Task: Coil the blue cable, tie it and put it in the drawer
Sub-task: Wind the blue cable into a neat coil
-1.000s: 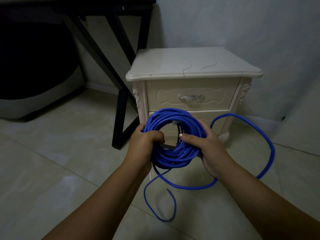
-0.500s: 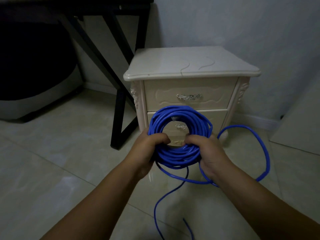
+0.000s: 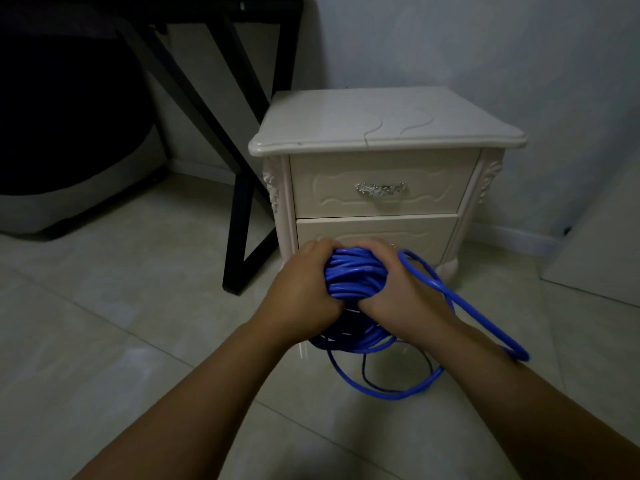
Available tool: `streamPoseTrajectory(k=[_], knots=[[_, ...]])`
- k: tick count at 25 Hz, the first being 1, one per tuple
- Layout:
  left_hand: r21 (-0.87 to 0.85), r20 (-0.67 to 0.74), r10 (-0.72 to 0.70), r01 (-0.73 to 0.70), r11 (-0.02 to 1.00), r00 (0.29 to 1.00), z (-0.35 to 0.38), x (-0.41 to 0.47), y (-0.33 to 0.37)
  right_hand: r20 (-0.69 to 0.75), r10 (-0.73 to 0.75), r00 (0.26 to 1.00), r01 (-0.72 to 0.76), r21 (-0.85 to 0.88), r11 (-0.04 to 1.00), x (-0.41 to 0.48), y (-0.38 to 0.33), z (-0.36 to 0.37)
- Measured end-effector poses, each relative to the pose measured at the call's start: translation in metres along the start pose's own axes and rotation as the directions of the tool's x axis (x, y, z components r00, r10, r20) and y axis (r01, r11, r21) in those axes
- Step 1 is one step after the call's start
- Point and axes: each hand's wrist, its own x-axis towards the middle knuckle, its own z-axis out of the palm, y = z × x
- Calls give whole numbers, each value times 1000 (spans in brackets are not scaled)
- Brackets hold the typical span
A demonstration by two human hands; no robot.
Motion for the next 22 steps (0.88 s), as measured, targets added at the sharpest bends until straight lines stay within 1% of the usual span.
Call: streamPoseTrajectory(k=[2,4,8,11,14,18,20,22], knots=[[-74,-34,-40,38,997,999,2,0,1,3,-18,1000,18,3,1000,0,-1,-4],[-126,-76,-60,50,991,995,3,0,4,-3,-1,1000,2,47,999,2,2,-8],[-276,-175,-150,98,956,973,-2,2,10,-25,82,996,-73,243,967,6,10,-17],[-358,-197,-219,138,923,956,-3,2,14,-27,101,995,-83,390,917,8,14,-17],[-421,-201,-287,182,889,937,-3,2,17,-19,119,993,-89,554,828,9,20,-12],[-537,-208,-381,220,814,901,-5,1,16,-16,163,987,-105,702,704,9,23,-2],[-627,-205,-433,222,747,878,-5,1,16,15,206,978,-138,789,599,8,23,5],[-719,-174,-485,226,657,857,-4,1,15,36,245,969,-156,858,490,8,23,9]])
